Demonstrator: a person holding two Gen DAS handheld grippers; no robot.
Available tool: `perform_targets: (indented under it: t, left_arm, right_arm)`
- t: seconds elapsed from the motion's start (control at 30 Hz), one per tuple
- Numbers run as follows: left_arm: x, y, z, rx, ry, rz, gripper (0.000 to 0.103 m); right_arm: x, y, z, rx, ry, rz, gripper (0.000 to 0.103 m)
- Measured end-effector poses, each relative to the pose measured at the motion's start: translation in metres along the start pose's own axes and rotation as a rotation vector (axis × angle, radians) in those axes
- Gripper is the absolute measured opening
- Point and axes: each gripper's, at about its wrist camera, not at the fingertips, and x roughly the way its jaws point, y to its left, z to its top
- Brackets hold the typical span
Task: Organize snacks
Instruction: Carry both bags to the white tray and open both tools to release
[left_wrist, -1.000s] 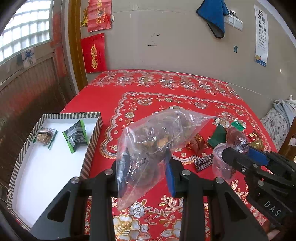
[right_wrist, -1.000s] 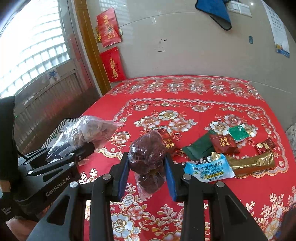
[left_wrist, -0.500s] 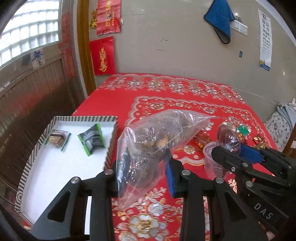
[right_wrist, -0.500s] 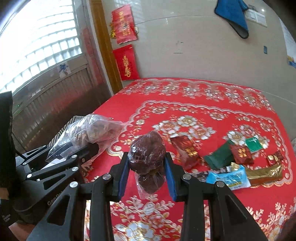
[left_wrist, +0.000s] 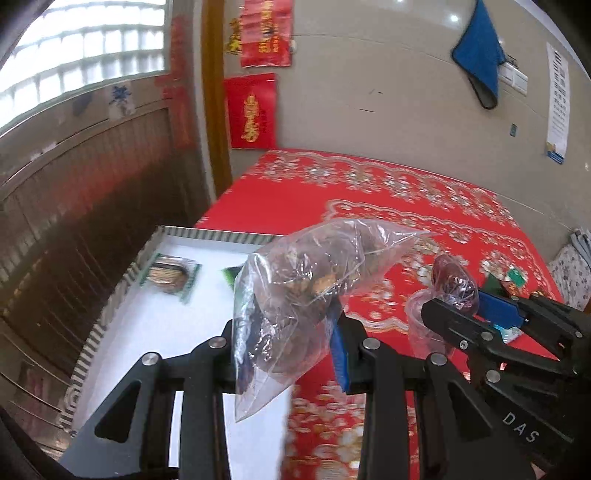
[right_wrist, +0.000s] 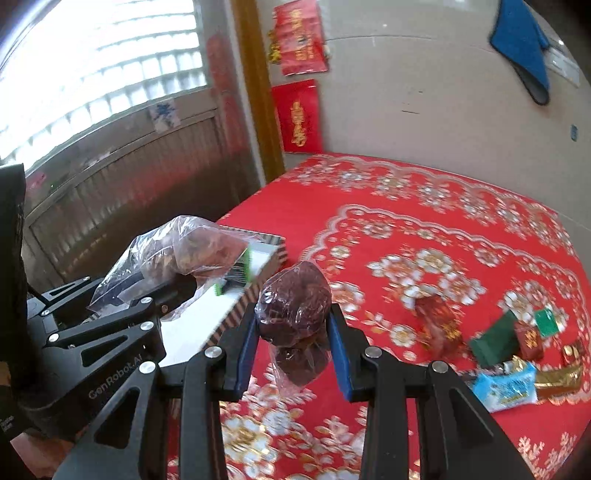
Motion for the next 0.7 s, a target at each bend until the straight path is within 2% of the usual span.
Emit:
perform_targets:
  t: [0.37,0.7]
  left_arm:
    - [0.010,0.069,-0.002,-0.074,0.020,0.092,0.036]
    - [0.043,0.103,-0.016,-0.090,0.115,0.151,0.036]
  right_arm:
    - [0.037,0.054,0.019,-0.080,0.038,0.078,0.036]
    - [0.087,0.081,0.020,-0.088,0.134,0.145,0.036]
